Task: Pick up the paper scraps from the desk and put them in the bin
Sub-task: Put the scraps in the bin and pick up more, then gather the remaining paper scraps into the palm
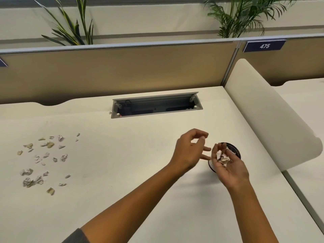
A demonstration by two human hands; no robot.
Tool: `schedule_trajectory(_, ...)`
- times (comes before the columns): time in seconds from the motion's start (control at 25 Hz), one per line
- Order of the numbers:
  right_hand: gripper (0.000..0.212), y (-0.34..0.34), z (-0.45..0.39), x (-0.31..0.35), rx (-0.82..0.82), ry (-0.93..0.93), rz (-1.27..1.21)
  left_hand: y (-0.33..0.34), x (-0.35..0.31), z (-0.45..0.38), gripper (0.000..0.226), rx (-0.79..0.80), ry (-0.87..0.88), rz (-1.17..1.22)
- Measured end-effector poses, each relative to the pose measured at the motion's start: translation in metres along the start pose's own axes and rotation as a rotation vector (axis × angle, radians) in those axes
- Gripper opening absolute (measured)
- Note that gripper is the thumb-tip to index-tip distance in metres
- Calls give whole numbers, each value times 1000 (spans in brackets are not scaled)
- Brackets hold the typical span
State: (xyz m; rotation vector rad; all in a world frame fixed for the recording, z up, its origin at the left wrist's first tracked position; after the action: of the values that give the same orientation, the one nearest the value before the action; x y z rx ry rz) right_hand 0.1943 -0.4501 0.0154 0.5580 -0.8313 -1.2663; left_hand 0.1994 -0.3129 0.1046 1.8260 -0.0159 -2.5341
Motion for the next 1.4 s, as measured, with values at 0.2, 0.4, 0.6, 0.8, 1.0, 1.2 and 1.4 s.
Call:
schedule_trajectory(0.2,27,14,-16,64,103,-416,386,-33,15,-5,23,-81,-57,75)
schedule_trajectory(0.4,33,31,-20,84,214,-644,1166,-50,38,-1,24,-98,-102,115)
schedule_trajectory(0.6,27,30,-8,94,151,-781,1734,-80,58,8,24,-101,-116,83)
schedule_trajectory(0.8,11,29,-4,77,120,-837,2021,-131,79,24,26,-168,-128,-4)
schedule_trajectory(1.0,23,49,15,68,62,-1070,2001,-201,101,42,25,-271,-143,-172)
schedule_trajectory(1.2,19,65,30,6,285,-1092,1846,-298,125,67,19,-482,-134,-362)
schedule_trajectory(1.4,18,62,33,-66,480,-1020,1810,-430,147,109,28,-813,-185,-460)
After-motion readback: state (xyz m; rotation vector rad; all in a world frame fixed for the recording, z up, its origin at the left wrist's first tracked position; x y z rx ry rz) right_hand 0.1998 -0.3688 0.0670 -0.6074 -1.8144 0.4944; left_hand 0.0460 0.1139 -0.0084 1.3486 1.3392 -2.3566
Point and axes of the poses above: each hand's wrist, its own z-axis away from the middle knuckle, its own y-axis out of the palm, x = y × z, the point moved 9 cm from there along -z, towards the middle knuckle, and after that the axes turned 9 degrees about -y, right-handed, at the moved point
